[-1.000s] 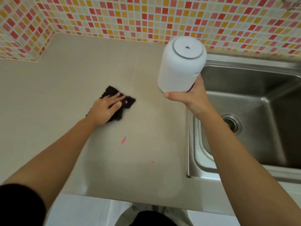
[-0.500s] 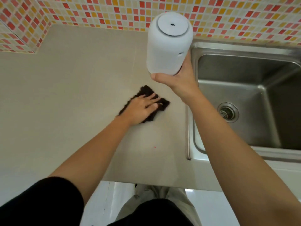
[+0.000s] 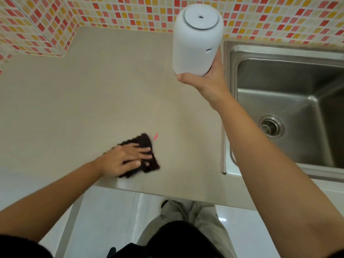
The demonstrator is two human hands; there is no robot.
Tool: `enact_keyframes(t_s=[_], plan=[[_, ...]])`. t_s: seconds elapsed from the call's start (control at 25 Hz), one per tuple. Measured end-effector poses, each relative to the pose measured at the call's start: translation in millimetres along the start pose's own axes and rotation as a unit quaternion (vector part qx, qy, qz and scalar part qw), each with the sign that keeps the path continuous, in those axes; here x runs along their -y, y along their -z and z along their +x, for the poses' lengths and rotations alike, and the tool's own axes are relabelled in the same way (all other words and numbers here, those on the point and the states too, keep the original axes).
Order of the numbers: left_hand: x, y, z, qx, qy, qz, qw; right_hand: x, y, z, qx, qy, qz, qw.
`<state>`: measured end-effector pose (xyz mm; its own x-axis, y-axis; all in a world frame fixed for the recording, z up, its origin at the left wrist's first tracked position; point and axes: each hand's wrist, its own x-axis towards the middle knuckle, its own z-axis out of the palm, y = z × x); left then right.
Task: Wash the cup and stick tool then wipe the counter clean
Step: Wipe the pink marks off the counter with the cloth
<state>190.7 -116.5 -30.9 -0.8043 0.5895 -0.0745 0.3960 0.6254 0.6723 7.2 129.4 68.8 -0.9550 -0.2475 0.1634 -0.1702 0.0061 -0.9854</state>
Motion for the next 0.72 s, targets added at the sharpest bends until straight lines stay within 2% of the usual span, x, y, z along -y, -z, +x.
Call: enact_keyframes(t_s=[0.08, 0.16, 0.28, 0.36, 0.44, 0.52, 0.6, 0.72], plan=[[12, 14, 24, -0.080, 0.049, 0.025, 0.995, -1, 2, -3, -0.005, 0.007, -0.009, 1.000], [-2, 0, 71, -0.103, 0.051, 0.044, 0.992, -3, 0, -4, -0.007, 0.011, -0.024, 1.000], [-57, -53, 106, -0.025, -0.002, 0.039, 0.999, -5, -5, -3, -0.007, 0.006, -0.027, 1.000], [-75, -71, 75, 0.046, -0.052, 0.025, 0.997, -5, -9, -1, -0.011, -0.005, -0.019, 1.000], [-65, -61, 24, 0.064, -0.074, 0.001, 0.995, -6, -14, 0, -0.009, -0.010, -0.010, 1.000], [-36, -38, -24, 0.017, -0.052, 0.027, 0.998, -9, -17, 0, -0.011, -0.011, -0.002, 1.000], [1, -4, -51, -0.076, 0.026, 0.050, 0.996, -12, -18, -2, -0.016, -0.016, 0.002, 1.000], [38, 33, -21, -0.203, 0.160, 0.078, 0.963, -15, -19, -4, -0.017, -0.015, 0.002, 1.000]])
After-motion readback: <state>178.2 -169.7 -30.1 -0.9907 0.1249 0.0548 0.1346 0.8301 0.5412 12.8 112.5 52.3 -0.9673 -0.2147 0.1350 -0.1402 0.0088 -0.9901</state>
